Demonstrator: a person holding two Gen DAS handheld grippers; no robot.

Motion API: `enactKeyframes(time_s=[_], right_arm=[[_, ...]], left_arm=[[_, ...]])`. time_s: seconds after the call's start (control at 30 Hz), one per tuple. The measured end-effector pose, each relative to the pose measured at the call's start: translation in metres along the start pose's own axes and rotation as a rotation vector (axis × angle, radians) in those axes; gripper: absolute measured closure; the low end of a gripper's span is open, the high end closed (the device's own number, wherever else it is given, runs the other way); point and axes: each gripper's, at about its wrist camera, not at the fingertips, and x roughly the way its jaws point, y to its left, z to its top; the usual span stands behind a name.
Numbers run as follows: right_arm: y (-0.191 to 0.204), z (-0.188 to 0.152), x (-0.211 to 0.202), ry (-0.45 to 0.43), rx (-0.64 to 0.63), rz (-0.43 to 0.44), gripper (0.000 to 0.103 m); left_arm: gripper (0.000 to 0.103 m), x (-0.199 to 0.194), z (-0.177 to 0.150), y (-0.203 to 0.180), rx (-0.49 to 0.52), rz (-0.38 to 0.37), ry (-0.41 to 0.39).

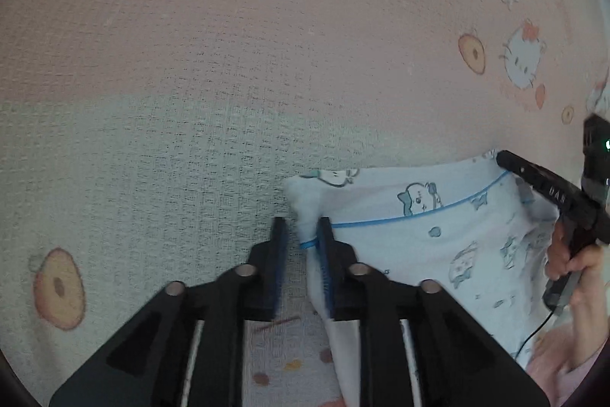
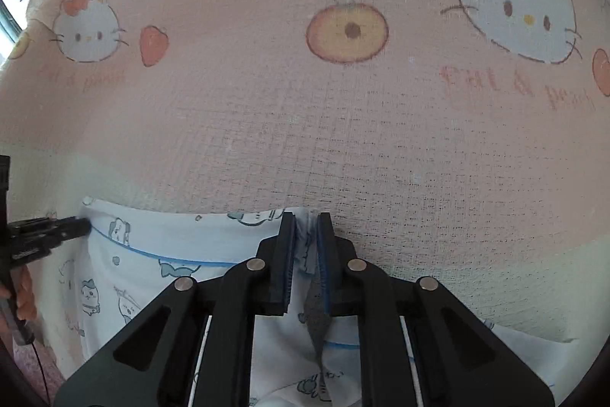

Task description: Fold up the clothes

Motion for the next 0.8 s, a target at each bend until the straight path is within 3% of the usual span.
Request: enactKeyframes(time_s=[0.07, 0.13, 0.2, 0.27, 0.3, 0.33, 0.37, 0.4, 0.57, 0.67, 0.7, 0.73, 0.8], right_arm=[[0.012, 0.002, -0.016, -0.058, -0.054, -0.019, 0.091], [0.021, 0.003, -0.031, -0.105, -0.093, -0.008, 0.086], [0.024, 0.006, -0.014, 0.019, -0.110, 0.021, 0.075], [0.009, 0.004, 0.012, 0.194, -0.099, 0.027, 0.075], [0.009, 0.003, 0.014, 0.187, -0.101, 0.028, 0.073], [0.010, 0.005, 0.012, 0.156, -0.096, 0.041, 0.075], [0.012, 0.006, 0.012, 0.159, -0.084, 0.068, 0.090], [0.013, 0.008, 0.012, 0.165, -0.072, 0.097, 0.095], [0.033, 0.024, 0.001, 0.071, -0.133, 0.086, 0.096], [0.029, 0.034, 0.013, 0.050, -0.130, 0.050, 0.096], [0.028, 0.037, 0.018, 0.044, -0.129, 0.038, 0.096], [0.029, 0.036, 0.027, 0.063, -0.136, 0.016, 0.096], [0.031, 0.036, 0.036, 0.060, -0.143, -0.004, 0.092]], left_arm=[[0.059, -0.011, 0.001, 0.000, 0.014, 0.004, -0.041], [0.059, -0.013, 0.000, 0.003, 0.019, -0.023, -0.027], [0.059, -0.003, -0.005, -0.001, 0.029, -0.032, 0.005], [0.059, 0.007, -0.009, -0.005, 0.040, -0.039, 0.038], [0.059, 0.012, -0.011, -0.007, 0.046, -0.042, 0.054], [0.071, 0.013, -0.011, -0.011, 0.051, -0.057, 0.058], [0.090, 0.015, -0.011, -0.015, 0.056, -0.073, 0.061], [0.100, 0.010, -0.011, -0.015, 0.065, -0.066, 0.051], [0.100, -0.013, -0.006, 0.000, 0.065, -0.044, 0.003], [0.090, -0.005, -0.003, 0.009, 0.043, 0.011, 0.011], [0.069, -0.001, 0.000, 0.014, 0.045, 0.033, 0.046], [0.062, 0.005, -0.001, 0.015, 0.053, 0.032, 0.070], [0.060, 0.001, 0.001, 0.009, 0.079, 0.074, 0.043]])
